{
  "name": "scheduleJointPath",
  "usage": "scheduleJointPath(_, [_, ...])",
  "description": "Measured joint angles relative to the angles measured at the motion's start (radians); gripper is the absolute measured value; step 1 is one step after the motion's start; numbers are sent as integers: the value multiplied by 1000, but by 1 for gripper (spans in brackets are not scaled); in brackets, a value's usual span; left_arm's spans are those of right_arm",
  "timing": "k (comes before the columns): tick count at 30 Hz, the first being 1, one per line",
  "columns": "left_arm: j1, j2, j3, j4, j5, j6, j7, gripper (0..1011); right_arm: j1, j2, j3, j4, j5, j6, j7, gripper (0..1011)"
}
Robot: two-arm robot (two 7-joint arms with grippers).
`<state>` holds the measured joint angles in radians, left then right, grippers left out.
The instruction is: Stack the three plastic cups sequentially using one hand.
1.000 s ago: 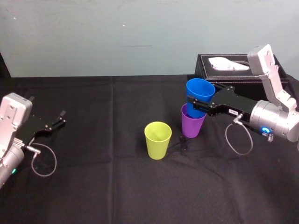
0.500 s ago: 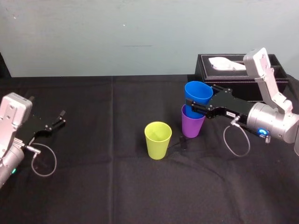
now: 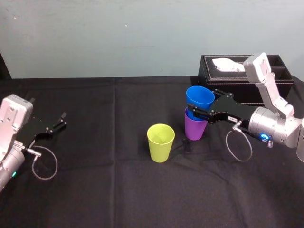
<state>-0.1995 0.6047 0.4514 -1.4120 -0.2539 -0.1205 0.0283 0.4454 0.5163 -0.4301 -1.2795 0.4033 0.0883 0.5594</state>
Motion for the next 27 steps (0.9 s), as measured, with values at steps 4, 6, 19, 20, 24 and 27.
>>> scheduleJointPath(4, [0, 0, 0, 0, 0, 0, 0, 1010, 0, -1, -1, 3, -4, 0, 0, 724])
scheduleJointPath(6, [0, 0, 0, 0, 0, 0, 0, 1010, 0, -2, -1, 4, -5, 0, 0, 724])
scheduleJointPath(19, [0, 0, 0, 0, 0, 0, 0, 1010, -1, -1, -1, 3, -4, 0, 0, 830])
scheduleJointPath(20, [0, 0, 0, 0, 0, 0, 0, 1010, -1, -1, -1, 3, -4, 0, 0, 850])
scheduleJointPath(24, [0, 0, 0, 0, 0, 0, 0, 1010, -1, -1, -1, 2, -3, 1, 0, 960])
scheduleJointPath(27, [0, 0, 0, 0, 0, 0, 0, 1010, -1, 0, 0, 2, -3, 1, 0, 1002])
